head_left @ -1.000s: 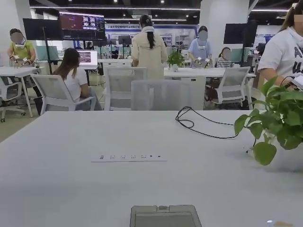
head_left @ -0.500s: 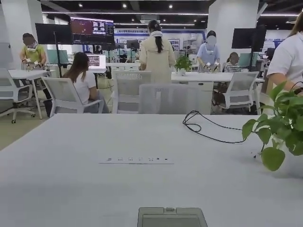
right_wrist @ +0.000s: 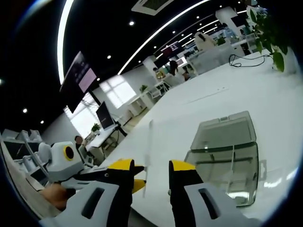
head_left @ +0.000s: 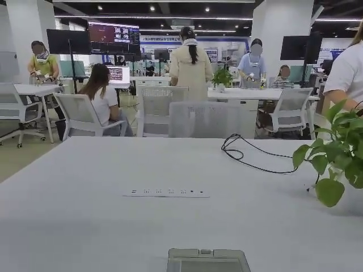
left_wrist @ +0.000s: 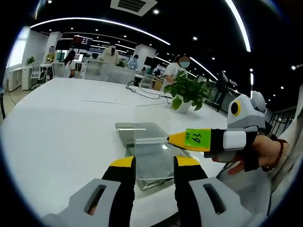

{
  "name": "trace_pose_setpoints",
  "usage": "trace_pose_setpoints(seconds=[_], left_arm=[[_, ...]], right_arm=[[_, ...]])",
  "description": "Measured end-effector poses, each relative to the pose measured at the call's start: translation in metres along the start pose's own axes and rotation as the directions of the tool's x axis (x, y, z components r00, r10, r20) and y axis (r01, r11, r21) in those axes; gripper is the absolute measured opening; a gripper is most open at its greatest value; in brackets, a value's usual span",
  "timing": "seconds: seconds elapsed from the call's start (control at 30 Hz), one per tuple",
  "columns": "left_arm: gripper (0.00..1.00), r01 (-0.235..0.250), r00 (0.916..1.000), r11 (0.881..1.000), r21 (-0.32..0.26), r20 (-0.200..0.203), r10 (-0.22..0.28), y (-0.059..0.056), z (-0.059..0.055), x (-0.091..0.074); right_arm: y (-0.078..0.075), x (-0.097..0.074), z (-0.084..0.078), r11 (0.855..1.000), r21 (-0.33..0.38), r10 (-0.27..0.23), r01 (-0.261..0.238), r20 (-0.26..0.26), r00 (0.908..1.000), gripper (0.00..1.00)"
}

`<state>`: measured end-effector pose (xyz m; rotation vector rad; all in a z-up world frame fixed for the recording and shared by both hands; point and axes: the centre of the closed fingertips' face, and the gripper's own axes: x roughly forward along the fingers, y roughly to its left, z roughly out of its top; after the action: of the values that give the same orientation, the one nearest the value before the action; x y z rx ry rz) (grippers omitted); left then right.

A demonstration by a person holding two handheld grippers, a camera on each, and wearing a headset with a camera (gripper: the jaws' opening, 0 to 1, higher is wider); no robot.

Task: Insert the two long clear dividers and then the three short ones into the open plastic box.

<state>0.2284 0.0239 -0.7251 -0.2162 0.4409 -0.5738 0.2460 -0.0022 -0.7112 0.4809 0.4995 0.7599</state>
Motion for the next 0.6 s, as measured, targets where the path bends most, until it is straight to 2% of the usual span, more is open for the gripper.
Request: trace_pose_setpoints(seconds=[0.37, 0.6], left_arm=[[0.3, 0.055, 0.9984, 0.998, 0.003, 0.011, -0.055, -0.016, 0.004, 0.0], [0.3, 0.081, 0.9967, 0.997, -0.018, 0.0, -0.081, -0.024, 0.001, 0.002]], right_arm=[[0.005, 0.004, -0.001, 1.0, 0.022, 0.014, -0.015, 0.013, 0.9998, 0.18], [0.003, 0.003, 0.0, 0.999, 0.049, 0.007, -0.008, 0.029, 0.9996, 0.13]])
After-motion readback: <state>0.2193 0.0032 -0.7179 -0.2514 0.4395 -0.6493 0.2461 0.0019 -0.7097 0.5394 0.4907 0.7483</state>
